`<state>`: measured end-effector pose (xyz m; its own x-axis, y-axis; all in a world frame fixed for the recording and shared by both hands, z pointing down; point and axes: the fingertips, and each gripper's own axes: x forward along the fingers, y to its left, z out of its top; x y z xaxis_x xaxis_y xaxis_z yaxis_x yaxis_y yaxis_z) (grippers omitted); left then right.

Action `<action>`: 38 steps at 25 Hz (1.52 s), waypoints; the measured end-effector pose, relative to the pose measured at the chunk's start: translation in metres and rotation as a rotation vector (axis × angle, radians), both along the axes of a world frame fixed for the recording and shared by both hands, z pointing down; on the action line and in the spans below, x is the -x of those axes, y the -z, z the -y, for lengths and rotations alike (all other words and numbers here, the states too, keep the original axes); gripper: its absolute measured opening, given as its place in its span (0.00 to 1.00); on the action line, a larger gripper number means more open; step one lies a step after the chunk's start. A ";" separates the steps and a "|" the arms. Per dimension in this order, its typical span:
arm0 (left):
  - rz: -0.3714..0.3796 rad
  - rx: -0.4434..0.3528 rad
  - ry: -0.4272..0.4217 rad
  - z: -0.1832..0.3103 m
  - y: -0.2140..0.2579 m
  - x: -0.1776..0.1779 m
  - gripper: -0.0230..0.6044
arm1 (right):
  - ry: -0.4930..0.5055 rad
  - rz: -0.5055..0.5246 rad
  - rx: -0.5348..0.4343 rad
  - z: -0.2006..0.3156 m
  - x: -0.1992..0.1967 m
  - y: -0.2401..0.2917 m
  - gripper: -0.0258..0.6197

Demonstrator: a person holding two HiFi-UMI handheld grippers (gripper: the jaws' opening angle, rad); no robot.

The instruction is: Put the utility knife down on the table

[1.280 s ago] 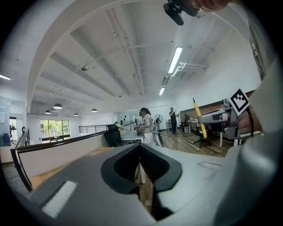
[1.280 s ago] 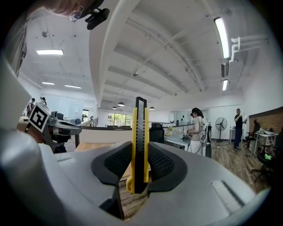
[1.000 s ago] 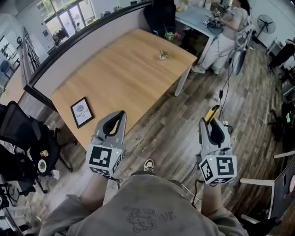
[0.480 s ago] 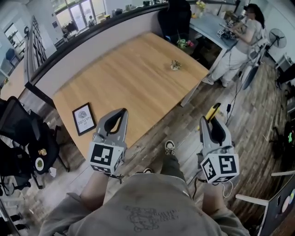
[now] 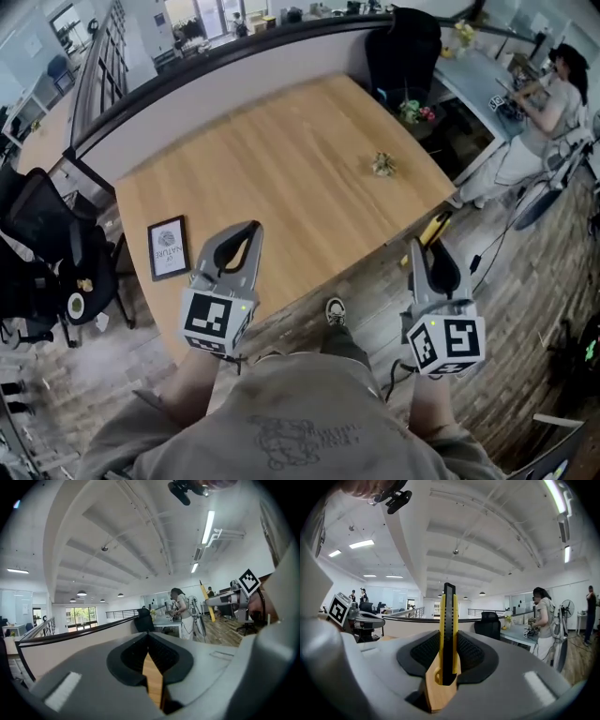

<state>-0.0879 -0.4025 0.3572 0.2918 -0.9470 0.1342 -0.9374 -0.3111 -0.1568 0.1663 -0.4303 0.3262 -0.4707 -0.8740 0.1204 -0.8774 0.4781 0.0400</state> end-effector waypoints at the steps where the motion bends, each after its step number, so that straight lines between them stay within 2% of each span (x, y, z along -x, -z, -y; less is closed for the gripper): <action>1: 0.003 0.005 0.019 0.014 0.001 -0.002 0.04 | 0.024 0.000 0.004 0.018 0.000 0.000 0.23; 5: 0.017 0.011 0.118 0.069 0.007 -0.011 0.04 | 0.127 0.007 0.017 0.095 -0.003 0.002 0.23; 9: 0.023 0.002 0.216 0.101 0.017 -0.006 0.04 | 0.226 0.010 0.012 0.152 0.007 0.007 0.23; 17: 0.024 -0.022 0.397 0.128 0.018 0.002 0.04 | 0.404 0.008 -0.015 0.219 0.027 0.006 0.23; 26: 0.034 -0.021 0.541 0.106 0.018 0.017 0.04 | 0.531 0.002 -0.015 0.230 0.056 -0.002 0.23; 32: 0.042 0.004 0.587 0.081 0.015 0.033 0.04 | 0.579 -0.013 0.007 0.219 0.085 -0.014 0.23; 38: 0.043 0.015 0.606 0.075 0.012 0.047 0.04 | 0.594 -0.012 0.027 0.214 0.097 -0.018 0.23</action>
